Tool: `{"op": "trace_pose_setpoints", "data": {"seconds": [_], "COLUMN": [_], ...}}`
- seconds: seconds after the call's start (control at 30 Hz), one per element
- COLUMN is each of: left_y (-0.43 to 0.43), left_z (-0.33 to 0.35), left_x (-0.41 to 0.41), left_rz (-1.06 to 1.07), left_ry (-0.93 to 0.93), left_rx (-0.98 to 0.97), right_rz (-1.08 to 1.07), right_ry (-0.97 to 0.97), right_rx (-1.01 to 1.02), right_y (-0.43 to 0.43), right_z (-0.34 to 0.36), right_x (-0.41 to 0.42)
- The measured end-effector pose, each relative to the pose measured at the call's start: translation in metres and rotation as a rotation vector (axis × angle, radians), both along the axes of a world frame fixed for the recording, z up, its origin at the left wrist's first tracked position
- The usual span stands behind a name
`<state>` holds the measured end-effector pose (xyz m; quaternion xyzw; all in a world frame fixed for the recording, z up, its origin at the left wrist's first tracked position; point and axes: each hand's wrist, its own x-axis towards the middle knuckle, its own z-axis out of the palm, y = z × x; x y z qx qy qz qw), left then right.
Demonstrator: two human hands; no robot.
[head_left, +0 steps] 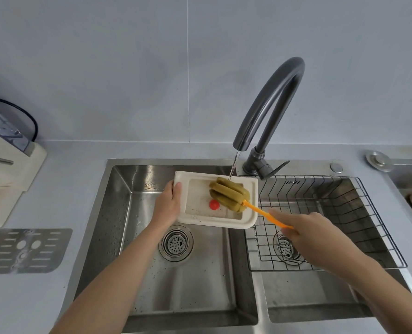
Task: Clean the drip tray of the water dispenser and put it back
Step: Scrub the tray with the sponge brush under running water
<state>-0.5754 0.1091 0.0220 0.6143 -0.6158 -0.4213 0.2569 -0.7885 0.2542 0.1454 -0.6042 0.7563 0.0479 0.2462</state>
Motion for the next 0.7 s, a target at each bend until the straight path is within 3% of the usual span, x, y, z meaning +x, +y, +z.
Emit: {"op": "trace_pose_setpoints", "data": {"seconds": [0.3, 0.7], "left_y": [0.002, 0.001], "left_z": [0.006, 0.019], "left_x": [0.0, 0.022], "left_rz": [-0.045, -0.081], "left_ry": [-0.026, -0.145], "left_rx": [-0.026, -0.165], "right_rz": [0.104, 0.077], "right_ry": [0.031, 0.063], "right_rx": [-0.047, -0.065], "right_y": [-0.013, -0.006], "right_z": [-0.009, -0.001], "right_x": [0.027, 0.014]}}
